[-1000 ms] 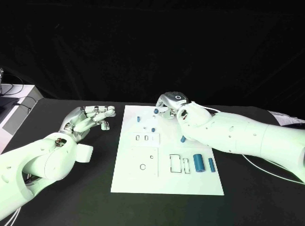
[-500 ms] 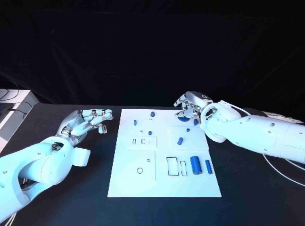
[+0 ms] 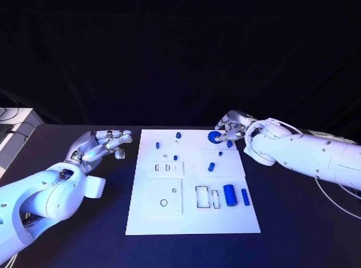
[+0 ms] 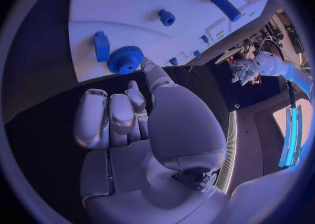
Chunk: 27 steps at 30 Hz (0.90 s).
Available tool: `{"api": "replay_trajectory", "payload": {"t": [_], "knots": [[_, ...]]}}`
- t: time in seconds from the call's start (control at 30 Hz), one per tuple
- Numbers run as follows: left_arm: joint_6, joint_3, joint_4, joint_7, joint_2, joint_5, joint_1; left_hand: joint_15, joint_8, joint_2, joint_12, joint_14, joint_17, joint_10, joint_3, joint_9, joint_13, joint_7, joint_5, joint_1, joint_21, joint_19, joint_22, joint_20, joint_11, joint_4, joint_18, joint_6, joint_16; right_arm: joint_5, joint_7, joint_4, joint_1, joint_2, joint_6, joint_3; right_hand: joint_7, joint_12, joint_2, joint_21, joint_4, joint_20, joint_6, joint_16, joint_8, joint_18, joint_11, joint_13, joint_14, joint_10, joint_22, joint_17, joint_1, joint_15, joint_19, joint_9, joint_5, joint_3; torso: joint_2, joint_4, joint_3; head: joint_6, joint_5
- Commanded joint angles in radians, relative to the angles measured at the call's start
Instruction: Assemble the parts on the task board
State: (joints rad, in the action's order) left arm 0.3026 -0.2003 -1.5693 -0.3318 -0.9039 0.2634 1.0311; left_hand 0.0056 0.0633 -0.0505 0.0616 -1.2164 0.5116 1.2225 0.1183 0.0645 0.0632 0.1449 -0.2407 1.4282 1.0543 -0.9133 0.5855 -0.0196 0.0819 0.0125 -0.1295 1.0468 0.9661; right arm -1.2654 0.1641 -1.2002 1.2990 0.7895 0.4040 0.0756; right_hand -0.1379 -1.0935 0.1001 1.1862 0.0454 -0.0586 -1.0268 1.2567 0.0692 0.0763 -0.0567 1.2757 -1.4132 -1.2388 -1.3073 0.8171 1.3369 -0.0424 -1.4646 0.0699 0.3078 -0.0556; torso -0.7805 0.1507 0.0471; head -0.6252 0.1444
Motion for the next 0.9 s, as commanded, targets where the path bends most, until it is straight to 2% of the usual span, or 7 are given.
{"api": "replay_trajectory", "payload": {"t": [0.03, 0.1, 0.33, 0.5, 0.77, 0.9], "knots": [[-0.020, -0.001, 0.000, -0.012, 0.003, 0.002, 0.000, 0.000, 0.001, 0.002, 0.002, 0.004, -0.002, -0.001, -0.006, 0.000, -0.001, -0.004, -0.004, -0.002, 0.005, 0.005, -0.002, 0.001, 0.000, -0.001, -0.012, -0.002, 0.006, 0.022, 0.017, 0.017, 0.001, -0.014, -0.042, -0.001, -0.013, -0.004, 0.008, 0.012, -0.006, 0.006, 0.017, -0.002, 0.003, 0.005, 0.020, 0.003, -0.005, -0.025, -0.166, 0.007, -0.001, 0.002, -0.044, 0.001, 0.005, -0.003, 0.001, 0.0028, 0.0016, -0.005, 0.002], [-0.020, -0.001, 0.001, -0.012, 0.003, 0.003, 0.000, 0.000, 0.001, 0.002, 0.002, 0.004, -0.002, -0.001, -0.006, 0.000, -0.001, -0.004, -0.004, -0.002, 0.005, 0.005, -0.002, 0.001, 0.000, -0.001, -0.012, -0.002, 0.006, 0.026, 0.023, 0.026, 0.001, -0.020, -0.041, -0.001, -0.014, -0.009, 0.005, 0.024, -0.004, 0.006, 0.016, 0.003, 0.002, 0.003, 0.020, 0.009, -0.006, -0.028, -0.169, 0.021, -0.001, 0.002, -0.045, 0.001, 0.013, -0.004, 0.001, 0.0032, 0.0034, -0.006, 0.002], [-0.021, -0.001, 0.003, -0.010, 0.003, 0.003, 0.000, 0.000, 0.001, 0.001, 0.002, 0.004, -0.002, -0.002, -0.007, 0.000, -0.001, -0.005, -0.004, -0.001, 0.006, 0.004, -0.002, 0.001, -0.001, -0.001, -0.012, -0.001, 0.006, 0.031, 0.042, 0.056, 0.001, -0.037, -0.064, -0.001, -0.014, -0.008, 0.005, 0.030, -0.005, 0.006, 0.016, 0.004, 0.002, 0.002, 0.020, 0.011, -0.007, -0.028, -0.170, 0.031, -0.008, 0.003, -0.045, 0.000, 0.016, -0.001, 0.001, 0.0024, 0.0041, -0.011, 0.000], [-0.021, -0.001, 0.004, -0.009, 0.003, 0.003, 0.000, 0.000, 0.001, 0.001, 0.002, 0.004, -0.003, -0.004, -0.008, 0.000, -0.001, -0.004, -0.004, -0.002, 0.007, 0.005, -0.003, 0.002, 0.000, -0.002, -0.012, -0.001, 0.007, 0.032, 0.054, 0.072, -0.001, -0.048, -0.095, 0.000, -0.013, -0.004, 0.007, 0.033, -0.008, 0.007, 0.017, 0.004, 0.002, 0.002, 0.019, 0.010, -0.007, -0.024, -0.171, 0.035, -0.011, 0.003, -0.045, 0.001, 0.016, 0.001, 0.001, 0.0007, 0.0024, -0.013, -0.002], [-0.023, -0.001, 0.005, -0.007, 0.004, 0.003, 0.000, 0.001, 0.001, 0.000, 0.002, 0.004, -0.004, -0.007, -0.009, 0.000, -0.001, -0.003, -0.004, -0.002, 0.007, 0.005, -0.003, 0.002, 0.001, -0.002, -0.012, -0.001, 0.008, 0.033, 0.069, 0.096, -0.002, -0.057, -0.120, 0.000, -0.014, -0.012, 0.007, 0.042, -0.012, 0.007, 0.017, 0.007, 0.002, 0.000, 0.019, 0.017, -0.008, -0.029, -0.173, 0.047, -0.012, 0.004, -0.045, 0.001, 0.016, 0.000, 0.002, 0.0024, 0.0036, -0.016, -0.001], [-0.023, -0.001, 0.006, -0.007, 0.004, 0.003, 0.000, 0.001, 0.001, 0.000, 0.002, 0.004, -0.004, -0.007, -0.009, 0.000, -0.001, -0.003, -0.004, -0.002, 0.008, 0.005, -0.004, 0.002, 0.001, -0.002, -0.012, -0.001, 0.008, 0.033, 0.073, 0.103, -0.002, -0.060, -0.131, 0.000, -0.014, -0.010, 0.007, 0.043, -0.014, 0.008, 0.020, 0.007, 0.001, 0.000, 0.018, 0.016, -0.008, -0.026, -0.173, 0.051, -0.014, 0.004, -0.045, 0.000, 0.017, 0.000, 0.002, 0.0009, 0.0027, -0.018, -0.003]]}}
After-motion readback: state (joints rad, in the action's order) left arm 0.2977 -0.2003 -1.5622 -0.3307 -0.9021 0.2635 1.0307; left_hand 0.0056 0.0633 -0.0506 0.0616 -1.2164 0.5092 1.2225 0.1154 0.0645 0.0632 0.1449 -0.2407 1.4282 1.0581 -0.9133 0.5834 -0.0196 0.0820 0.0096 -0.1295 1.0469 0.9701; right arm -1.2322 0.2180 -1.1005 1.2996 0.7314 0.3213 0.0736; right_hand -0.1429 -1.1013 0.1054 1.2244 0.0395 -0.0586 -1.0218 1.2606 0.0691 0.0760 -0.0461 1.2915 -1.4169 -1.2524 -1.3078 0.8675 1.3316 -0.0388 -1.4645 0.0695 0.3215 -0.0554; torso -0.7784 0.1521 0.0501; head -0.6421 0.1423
